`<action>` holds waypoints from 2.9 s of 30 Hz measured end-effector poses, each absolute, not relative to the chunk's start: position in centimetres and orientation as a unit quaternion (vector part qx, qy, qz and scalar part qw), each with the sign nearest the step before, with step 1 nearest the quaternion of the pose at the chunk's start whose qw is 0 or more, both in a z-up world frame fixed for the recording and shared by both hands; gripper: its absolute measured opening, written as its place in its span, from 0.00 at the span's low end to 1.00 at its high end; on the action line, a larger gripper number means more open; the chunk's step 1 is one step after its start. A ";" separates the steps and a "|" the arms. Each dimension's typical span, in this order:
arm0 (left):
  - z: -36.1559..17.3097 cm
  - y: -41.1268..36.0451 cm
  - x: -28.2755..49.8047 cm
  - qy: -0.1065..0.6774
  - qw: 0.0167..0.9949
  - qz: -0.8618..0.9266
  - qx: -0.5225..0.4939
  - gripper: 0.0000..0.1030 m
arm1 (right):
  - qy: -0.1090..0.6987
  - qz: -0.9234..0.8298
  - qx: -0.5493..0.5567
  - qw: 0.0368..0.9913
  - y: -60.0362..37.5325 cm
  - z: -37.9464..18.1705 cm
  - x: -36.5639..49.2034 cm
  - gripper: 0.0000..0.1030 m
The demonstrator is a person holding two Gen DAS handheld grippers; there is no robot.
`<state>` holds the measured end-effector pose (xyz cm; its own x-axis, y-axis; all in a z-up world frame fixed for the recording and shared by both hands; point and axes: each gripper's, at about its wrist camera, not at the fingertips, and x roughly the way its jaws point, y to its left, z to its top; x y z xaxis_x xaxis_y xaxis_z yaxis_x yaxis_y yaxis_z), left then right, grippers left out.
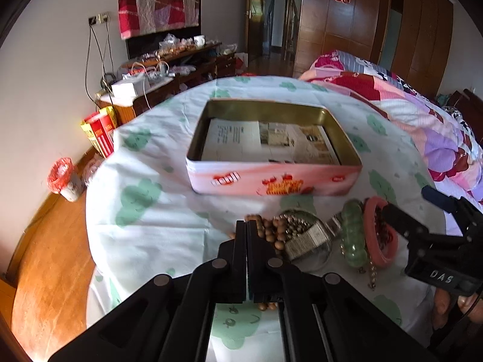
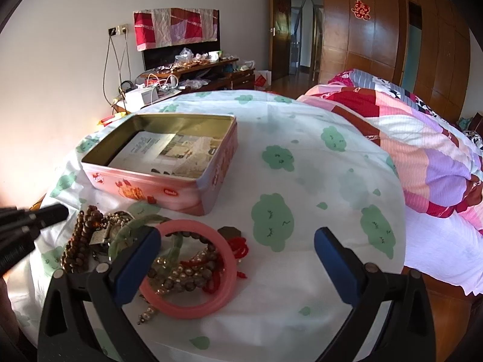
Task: Organize jewelry
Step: 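Grasp the brown wooden bead strand with the left tool while the right tool grasps the pink bangle, then lift the bead strand with the left tool while the right tool carries the pink bangle over the tin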
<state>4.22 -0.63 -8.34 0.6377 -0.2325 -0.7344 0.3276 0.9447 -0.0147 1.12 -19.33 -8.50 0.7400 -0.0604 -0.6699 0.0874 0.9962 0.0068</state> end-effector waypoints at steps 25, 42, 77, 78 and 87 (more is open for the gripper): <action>-9.5 -0.9 4.2 0.415 0.901 -0.114 0.063 0.69 | 0.386 0.014 -0.011 0.922 -19.0 -11.1 2.0 0.13; -11.0 -2.3 3.6 0.427 0.885 -0.160 0.096 0.17 | 0.359 0.011 0.016 0.933 -20.5 -10.2 1.8 0.12; -3.7 -1.3 6.5 0.335 0.922 -0.168 0.101 0.16 | 0.302 0.025 0.014 0.953 -21.1 -4.7 2.2 0.11; -3.5 -1.3 6.8 0.333 0.922 -0.168 0.103 0.16 | 0.303 0.027 0.015 0.953 -21.1 -4.6 2.4 0.11; -2.9 -1.7 9.1 0.329 0.923 -0.167 0.110 0.16 | 0.304 0.041 0.010 0.952 -20.8 -3.3 4.1 0.11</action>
